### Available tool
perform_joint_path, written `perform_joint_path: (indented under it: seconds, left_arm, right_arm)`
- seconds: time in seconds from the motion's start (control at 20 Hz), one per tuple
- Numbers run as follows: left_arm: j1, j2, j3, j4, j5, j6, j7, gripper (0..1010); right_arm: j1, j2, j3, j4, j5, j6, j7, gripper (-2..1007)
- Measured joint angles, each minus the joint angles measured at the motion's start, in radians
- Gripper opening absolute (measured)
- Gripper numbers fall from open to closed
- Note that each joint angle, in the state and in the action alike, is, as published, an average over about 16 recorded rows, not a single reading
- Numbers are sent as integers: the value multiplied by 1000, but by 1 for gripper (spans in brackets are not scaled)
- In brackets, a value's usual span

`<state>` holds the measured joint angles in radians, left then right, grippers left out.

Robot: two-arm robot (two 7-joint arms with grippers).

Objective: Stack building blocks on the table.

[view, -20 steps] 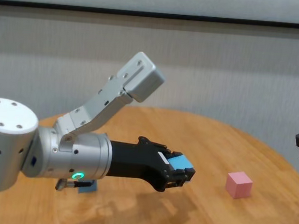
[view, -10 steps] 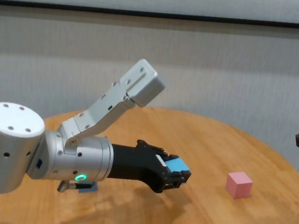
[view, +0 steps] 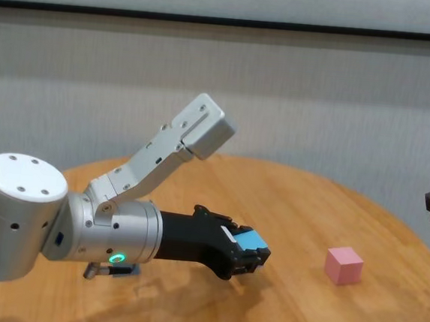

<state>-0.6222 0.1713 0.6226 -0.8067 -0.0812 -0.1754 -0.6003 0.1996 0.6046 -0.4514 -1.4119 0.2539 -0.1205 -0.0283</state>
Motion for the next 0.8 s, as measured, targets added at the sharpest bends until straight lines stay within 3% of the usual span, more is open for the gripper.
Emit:
perform_joint_path:
  seconds: [0.8]
  left_arm:
    - [-21, -24, -16, 73, 28, -22, 5, 405]
  right_arm:
    - [0, 0, 0, 0, 0, 0, 0, 1005]
